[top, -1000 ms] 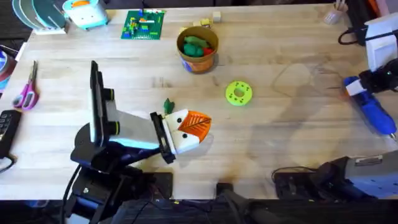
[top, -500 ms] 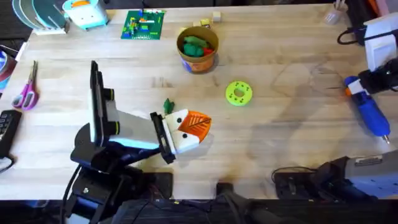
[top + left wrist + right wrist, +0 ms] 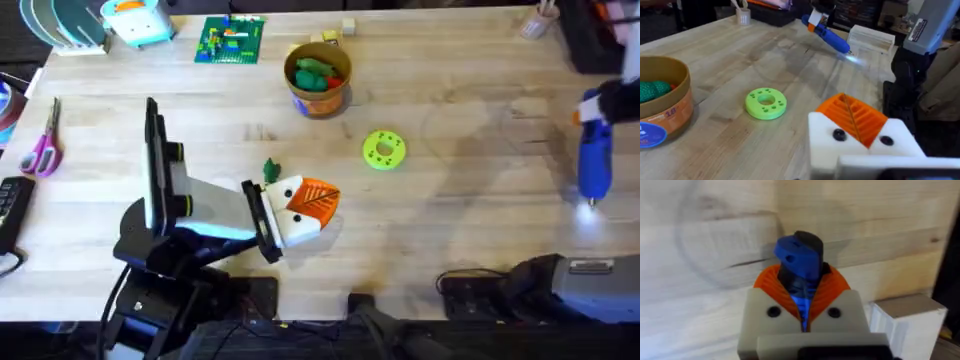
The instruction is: Pick up the gripper from the table and insert it into the empty holder that is missing its gripper. Then pick up a screw, insert it into the mounting hole, and use the screwdriver to tighten it. Finally, clean up the table by picking up the vegetable and placing it into the bucket.
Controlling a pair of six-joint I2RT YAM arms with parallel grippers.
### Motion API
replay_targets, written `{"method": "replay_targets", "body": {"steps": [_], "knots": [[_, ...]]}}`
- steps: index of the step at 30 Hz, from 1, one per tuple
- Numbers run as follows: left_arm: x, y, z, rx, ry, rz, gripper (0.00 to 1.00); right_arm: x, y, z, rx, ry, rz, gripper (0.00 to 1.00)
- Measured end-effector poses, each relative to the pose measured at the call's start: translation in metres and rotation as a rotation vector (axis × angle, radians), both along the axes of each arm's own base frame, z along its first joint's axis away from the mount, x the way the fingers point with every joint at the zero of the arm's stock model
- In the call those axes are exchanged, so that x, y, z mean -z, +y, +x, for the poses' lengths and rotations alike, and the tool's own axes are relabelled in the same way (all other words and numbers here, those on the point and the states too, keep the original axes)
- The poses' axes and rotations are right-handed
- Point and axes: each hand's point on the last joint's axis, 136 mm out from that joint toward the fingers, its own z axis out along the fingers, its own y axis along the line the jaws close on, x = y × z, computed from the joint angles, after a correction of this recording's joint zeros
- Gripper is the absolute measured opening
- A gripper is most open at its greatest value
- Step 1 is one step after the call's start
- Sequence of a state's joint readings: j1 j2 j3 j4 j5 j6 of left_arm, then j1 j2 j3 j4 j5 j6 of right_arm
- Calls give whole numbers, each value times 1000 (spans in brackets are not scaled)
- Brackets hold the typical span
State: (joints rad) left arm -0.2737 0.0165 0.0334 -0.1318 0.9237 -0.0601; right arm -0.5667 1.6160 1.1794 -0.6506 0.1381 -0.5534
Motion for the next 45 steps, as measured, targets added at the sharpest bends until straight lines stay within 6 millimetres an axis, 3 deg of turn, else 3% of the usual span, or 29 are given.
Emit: {"method": "replay_targets", "body": {"steps": [5, 9, 15, 20, 25, 31, 37, 45], "knots": [[0, 0, 0, 0, 0, 0, 15, -77, 0, 2, 126, -237, -58, 27], [0, 0, 0, 0, 0, 0, 15, -125, 17, -4, 148, -399, -45, 27], [0, 0, 0, 0, 0, 0, 15, -169, 56, -10, 127, -607, 82, 27], [0, 0, 0, 0, 0, 0, 15, -189, 94, -12, 47, -800, 169, 27], [0, 0, 0, 0, 0, 0, 15, -207, 154, -3, -161, -1017, 283, 27], [0, 0, 0, 0, 0, 0, 15, -213, 248, 3, -485, -1148, 526, 27], [0, 0, 0, 0, 0, 0, 15, -203, 341, -9, -763, -1121, 749, 27], [0, 0, 0, 0, 0, 0, 15, -232, 431, -37, -1045, -1181, 979, 27]]}}
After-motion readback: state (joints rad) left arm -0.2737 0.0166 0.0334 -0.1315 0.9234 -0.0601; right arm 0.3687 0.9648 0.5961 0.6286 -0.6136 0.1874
